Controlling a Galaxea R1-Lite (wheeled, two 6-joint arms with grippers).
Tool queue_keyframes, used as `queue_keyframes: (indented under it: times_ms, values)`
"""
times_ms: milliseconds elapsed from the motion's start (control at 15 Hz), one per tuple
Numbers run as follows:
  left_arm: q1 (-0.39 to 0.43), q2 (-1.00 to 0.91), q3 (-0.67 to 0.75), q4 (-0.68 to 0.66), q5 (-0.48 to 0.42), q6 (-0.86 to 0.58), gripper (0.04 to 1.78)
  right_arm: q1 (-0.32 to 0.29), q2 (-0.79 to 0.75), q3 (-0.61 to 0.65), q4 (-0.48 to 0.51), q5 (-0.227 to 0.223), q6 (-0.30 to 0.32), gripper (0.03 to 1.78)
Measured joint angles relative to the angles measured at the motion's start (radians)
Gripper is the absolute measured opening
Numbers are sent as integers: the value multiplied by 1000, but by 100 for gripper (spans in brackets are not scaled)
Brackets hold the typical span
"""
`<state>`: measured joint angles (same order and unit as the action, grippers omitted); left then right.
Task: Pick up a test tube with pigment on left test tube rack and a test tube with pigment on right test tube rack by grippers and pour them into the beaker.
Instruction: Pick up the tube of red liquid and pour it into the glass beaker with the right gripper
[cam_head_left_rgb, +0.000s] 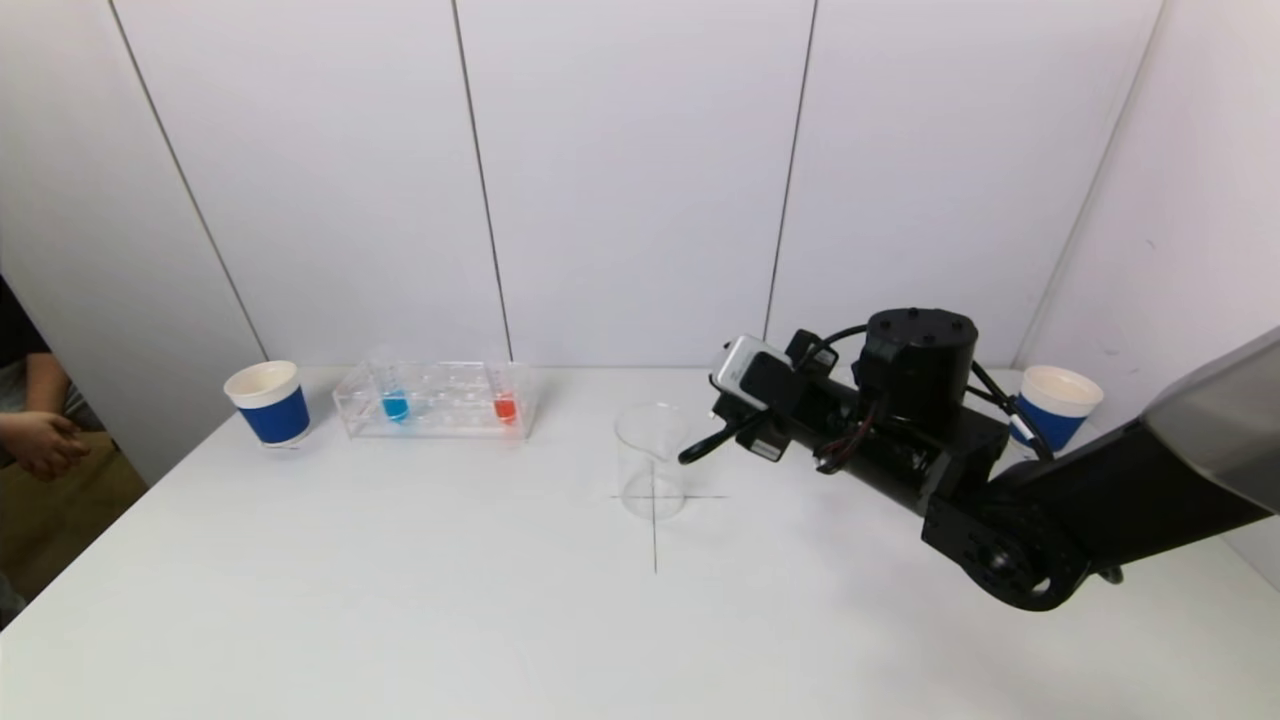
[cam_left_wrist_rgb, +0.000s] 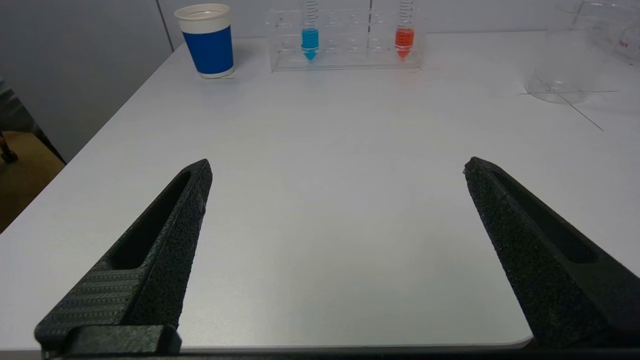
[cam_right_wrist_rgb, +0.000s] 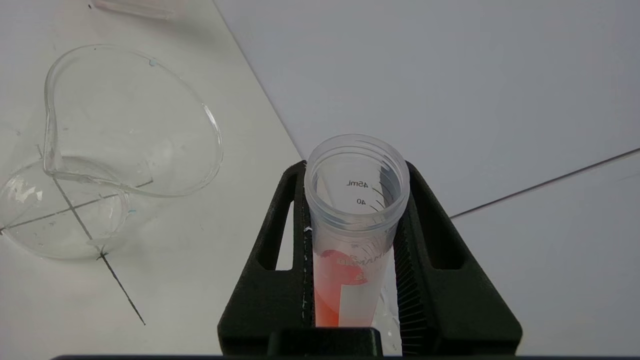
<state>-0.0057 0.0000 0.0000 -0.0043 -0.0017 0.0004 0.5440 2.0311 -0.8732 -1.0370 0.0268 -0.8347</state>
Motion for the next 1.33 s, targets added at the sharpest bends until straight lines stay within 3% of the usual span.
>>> queue_keyframes:
  times_ms: [1133,1333]
  values:
    - [0,0,0,0,0,0,176,29,39,3,-5,15,-129,51]
    - [0,0,0,0,0,0,176,33,54,-13,-43,51,-153,51]
